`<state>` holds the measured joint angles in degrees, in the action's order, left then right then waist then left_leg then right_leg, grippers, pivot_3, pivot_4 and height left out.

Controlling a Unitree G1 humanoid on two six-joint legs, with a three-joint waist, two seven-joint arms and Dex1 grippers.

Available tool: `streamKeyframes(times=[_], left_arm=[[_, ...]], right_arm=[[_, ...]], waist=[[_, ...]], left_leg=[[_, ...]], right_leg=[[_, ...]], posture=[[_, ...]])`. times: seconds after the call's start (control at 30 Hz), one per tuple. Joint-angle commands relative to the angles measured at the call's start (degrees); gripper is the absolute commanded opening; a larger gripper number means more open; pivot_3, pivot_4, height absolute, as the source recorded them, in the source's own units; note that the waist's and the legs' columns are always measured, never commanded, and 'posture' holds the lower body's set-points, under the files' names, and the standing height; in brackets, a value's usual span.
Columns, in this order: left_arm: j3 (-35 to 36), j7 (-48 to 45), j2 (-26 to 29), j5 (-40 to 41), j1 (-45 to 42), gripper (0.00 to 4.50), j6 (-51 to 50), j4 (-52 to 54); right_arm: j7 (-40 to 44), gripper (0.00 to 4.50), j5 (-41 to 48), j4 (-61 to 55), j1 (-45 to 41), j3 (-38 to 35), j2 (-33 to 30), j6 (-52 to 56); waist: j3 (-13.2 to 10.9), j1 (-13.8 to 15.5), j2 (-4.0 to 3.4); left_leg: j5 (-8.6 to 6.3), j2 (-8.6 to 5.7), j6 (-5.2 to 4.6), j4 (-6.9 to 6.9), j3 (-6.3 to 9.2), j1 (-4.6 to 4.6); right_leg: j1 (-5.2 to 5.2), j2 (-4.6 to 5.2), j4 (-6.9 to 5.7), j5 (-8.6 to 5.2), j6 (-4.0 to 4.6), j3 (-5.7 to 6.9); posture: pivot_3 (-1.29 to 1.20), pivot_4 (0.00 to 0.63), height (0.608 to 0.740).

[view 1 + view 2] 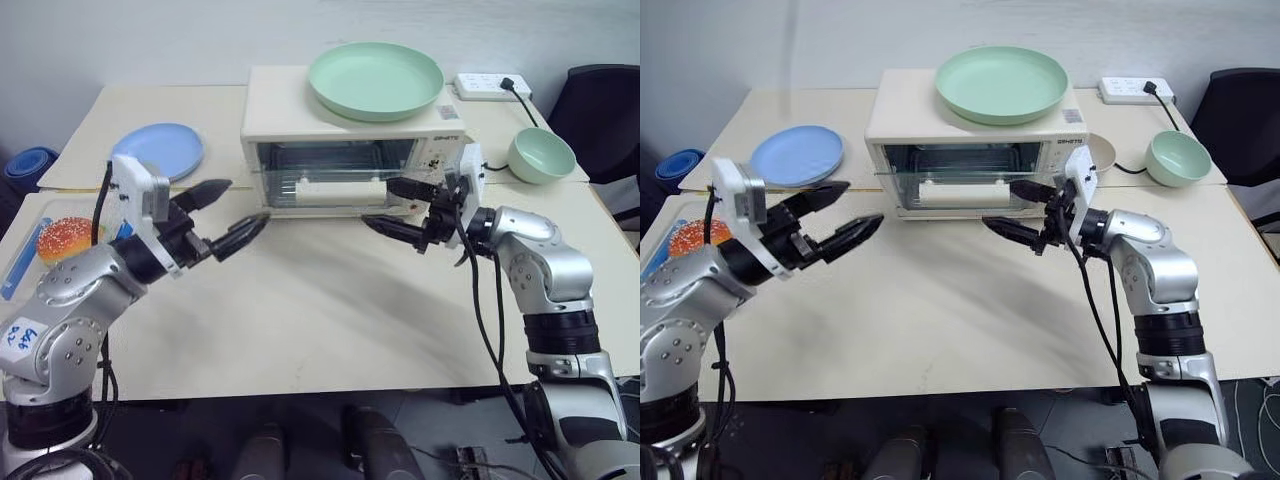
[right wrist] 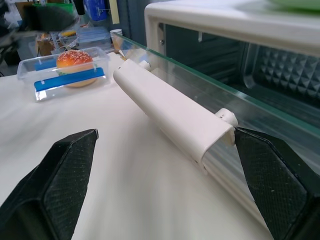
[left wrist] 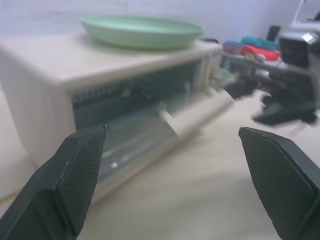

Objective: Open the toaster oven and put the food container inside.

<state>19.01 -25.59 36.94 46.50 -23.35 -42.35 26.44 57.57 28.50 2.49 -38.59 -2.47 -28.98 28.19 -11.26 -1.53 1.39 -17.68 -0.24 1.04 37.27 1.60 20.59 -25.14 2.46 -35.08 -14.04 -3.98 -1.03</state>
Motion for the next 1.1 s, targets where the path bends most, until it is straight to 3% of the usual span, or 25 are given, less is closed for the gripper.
streamKeyframes(times=[0.03, 0.13, 0.47, 0.8, 1.1], left_arm=[[0.45, 1.51, 0.13, -1.92, -4.75, 4.31, 2.08, -3.05], [-2.01, 0.26, 1.2, -5.41, -10.46, 3.67, 3.92, -7.91], [-15.38, -11.33, 3.44, -21.36, -19.5, 0.56, 15.52, -23.33], [-19.51, -21.66, 1.78, -25.06, -20.3, 0.56, 20.7, -28.72], [-19.37, -24.36, 1.64, -25.4, -16.9, 0.56, 19.84, -25.73]], right_arm=[[-0.42, 4.49, 1.52, -4.01, 1.01, 0.08, 0.82, 0.13], [-1.31, 4.5, 1.22, -5.19, 2.71, 0.39, 1.69, 0.04], [-3.46, 4.5, 1.61, -8.21, 5.43, -0.12, 2.63, 0.76], [-8.71, 4.5, -0.04, -12.09, 9.77, -2.12, 0.78, 1.18], [-6.04, 4.5, 7.47, -22.7, 24.5, -12.17, -10.42, 7.08]], waist=[[0.0, -0.16, 0.0], [0.0, -0.12, 0.0], [0.0, -0.29, 0.01], [0.0, -0.07, 0.01], [0.0, 0.56, 0.01]], left_leg=[[0.0, 0.0, 0.0, 0.0, -0.05, -0.03], [0.0, 0.0, 0.0, -0.02, -0.25, -0.14], [-0.02, 0.0, -0.02, -0.08, -0.81, -0.24], [-0.06, 0.01, -0.1, -0.06, -0.77, 0.01], [-0.13, -0.03, -0.23, 0.07, -0.62, 0.33]], right_leg=[[0.0, -0.02, -0.02, 0.01, -0.01, -0.02], [-0.02, -0.06, -0.07, 0.02, -0.03, -0.16], [-0.2, -0.16, -0.11, 0.13, -0.22, -0.84], [-0.37, -0.1, -0.01, 0.13, -0.24, -0.9], [-0.37, -0.04, 0.05, 0.2, -0.37, -0.9]], posture=[[0.0, 0.15, 0.74], [0.0, 0.15, 0.74], [0.0, 0.15, 0.74], [0.0, 0.15, 0.74], [0.0, 0.15, 0.74]])
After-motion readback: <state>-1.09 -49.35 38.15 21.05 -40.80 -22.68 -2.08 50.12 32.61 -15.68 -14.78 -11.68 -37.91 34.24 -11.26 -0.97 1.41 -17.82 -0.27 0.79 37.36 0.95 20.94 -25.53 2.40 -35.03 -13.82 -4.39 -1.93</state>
